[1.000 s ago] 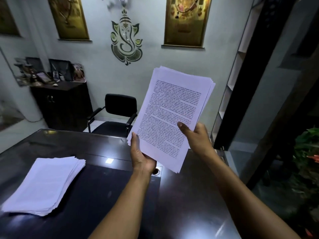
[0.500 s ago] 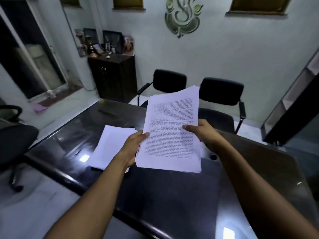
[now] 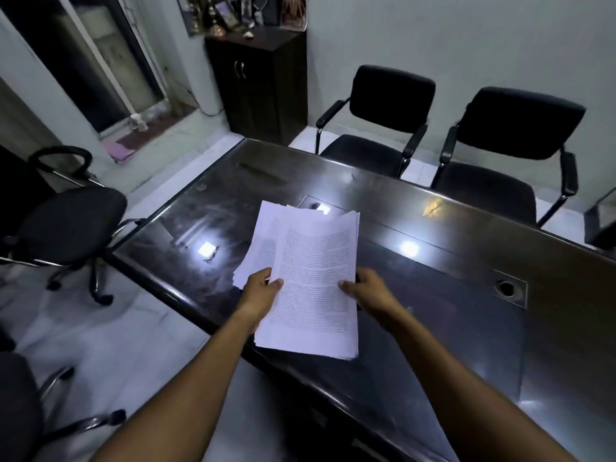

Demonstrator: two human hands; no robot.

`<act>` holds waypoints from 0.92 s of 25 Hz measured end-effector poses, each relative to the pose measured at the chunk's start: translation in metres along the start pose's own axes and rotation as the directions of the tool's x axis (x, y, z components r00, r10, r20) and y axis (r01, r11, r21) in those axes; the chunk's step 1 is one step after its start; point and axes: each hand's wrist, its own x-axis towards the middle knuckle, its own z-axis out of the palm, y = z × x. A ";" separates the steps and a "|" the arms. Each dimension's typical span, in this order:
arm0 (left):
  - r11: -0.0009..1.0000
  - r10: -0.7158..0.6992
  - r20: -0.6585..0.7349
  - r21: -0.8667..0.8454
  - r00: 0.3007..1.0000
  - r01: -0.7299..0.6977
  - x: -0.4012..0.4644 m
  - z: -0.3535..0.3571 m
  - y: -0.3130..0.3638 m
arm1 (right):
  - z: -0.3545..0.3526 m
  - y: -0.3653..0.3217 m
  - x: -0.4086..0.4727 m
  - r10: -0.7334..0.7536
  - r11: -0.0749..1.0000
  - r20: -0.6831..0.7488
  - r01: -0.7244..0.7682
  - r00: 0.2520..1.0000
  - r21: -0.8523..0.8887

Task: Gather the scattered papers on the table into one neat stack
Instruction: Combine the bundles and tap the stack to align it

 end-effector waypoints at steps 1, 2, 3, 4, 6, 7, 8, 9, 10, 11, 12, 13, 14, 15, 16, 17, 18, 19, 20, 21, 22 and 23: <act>1.000 -0.016 0.001 0.026 1.000 0.016 0.005 -0.002 -0.004 | 0.006 0.002 0.009 0.014 1.000 0.013 -0.014 1.000 -0.024; 0.998 -0.033 0.002 0.046 0.999 0.033 0.007 -0.004 -0.006 | 0.010 0.003 0.017 0.030 0.998 0.020 -0.029 0.999 -0.048; 0.997 -0.053 0.005 0.054 0.999 0.052 0.009 -0.007 -0.006 | 0.015 0.002 0.025 0.048 0.997 0.028 -0.046 0.998 -0.065; 0.997 -0.057 0.006 0.061 0.998 0.057 0.013 -0.010 -0.005 | 0.018 -0.001 0.032 0.056 0.995 0.034 -0.053 0.998 -0.081; 0.995 -0.059 -0.012 0.085 0.998 0.060 0.024 -0.018 -0.004 | 0.024 -0.008 0.047 0.052 0.993 0.057 -0.046 0.997 -0.106; 0.993 -0.070 -0.032 0.097 0.997 0.073 0.035 -0.024 -0.002 | 0.028 -0.011 0.058 0.063 0.994 0.045 -0.058 0.997 -0.091; 0.990 -0.082 -0.039 0.108 0.996 0.086 0.044 -0.030 0.001 | 0.031 -0.014 0.066 0.077 0.994 0.029 -0.074 0.997 -0.078; 0.988 -0.088 -0.043 0.125 0.995 0.093 0.054 -0.034 0.002 | 0.035 -0.015 0.074 0.078 0.994 0.017 -0.077 0.997 -0.072; 0.985 -0.095 -0.036 0.140 0.995 0.099 0.062 -0.038 0.003 | 0.039 -0.017 0.082 0.074 0.994 0.018 -0.072 0.997 -0.080; 0.984 -0.099 -0.031 0.142 0.995 0.103 0.072 -0.041 0.004 | 0.043 -0.018 0.089 0.074 0.994 0.014 -0.073 0.997 -0.076; 0.983 -0.101 -0.026 0.151 0.995 0.103 0.084 -0.045 0.007 | 0.046 -0.021 0.100 0.084 0.994 0.001 -0.083 0.996 -0.066; 0.982 -0.098 -0.012 0.160 0.995 0.099 0.097 -0.048 0.010 | 0.050 -0.023 0.110 0.094 0.994 -0.012 -0.095 0.995 -0.060; 0.978 -0.102 0.009 0.183 0.995 0.099 0.110 -0.052 0.011 | 0.053 -0.023 0.120 0.101 0.992 -0.025 -0.103 0.995 -0.069; 0.974 -0.109 0.036 0.204 0.993 0.100 0.124 -0.055 0.011 | 0.057 -0.022 0.129 0.111 0.990 -0.043 -0.114 0.993 -0.084; 0.962 -0.124 0.054 0.253 0.991 0.107 0.140 -0.059 0.009 | 0.061 -0.021 0.138 0.136 0.985 -0.076 -0.143 0.988 -0.094; 0.948 -0.130 0.061 0.301 0.990 0.106 0.157 -0.063 0.007 | 0.064 -0.019 0.147 0.177 0.976 -0.129 -0.190 0.976 -0.102; 0.932 -0.132 0.063 0.348 0.989 0.102 0.173 -0.066 0.006 | 0.065 -0.017 0.154 0.221 0.961 -0.196 -0.247 0.955 -0.124; 0.915 -0.137 0.054 0.390 0.989 0.105 0.189 -0.067 0.002 | 0.067 -0.013 0.161 0.261 0.940 -0.262 -0.306 0.929 -0.151; 0.897 -0.132 0.052 0.431 0.990 0.097 0.207 -0.069 -0.001 | 0.068 -0.009 0.170 0.299 0.916 -0.320 -0.364 0.899 -0.170; 0.887 -0.124 0.049 0.453 0.991 0.089 0.228 -0.070 -0.006 | 0.067 -0.003 0.180 0.339 0.893 -0.371 -0.420 0.865 -0.163; 0.877 -0.139 0.043 0.469 0.989 0.103 0.246 -0.070 -0.008 | 0.066 0.001 0.189 0.384 0.875 -0.409 -0.467 0.828 -0.125; 0.875 -0.151 0.039 0.471 0.988 0.115 0.263 -0.069 -0.009 | 0.064 0.007 0.200 0.414 0.866 -0.436 -0.493 0.799 -0.083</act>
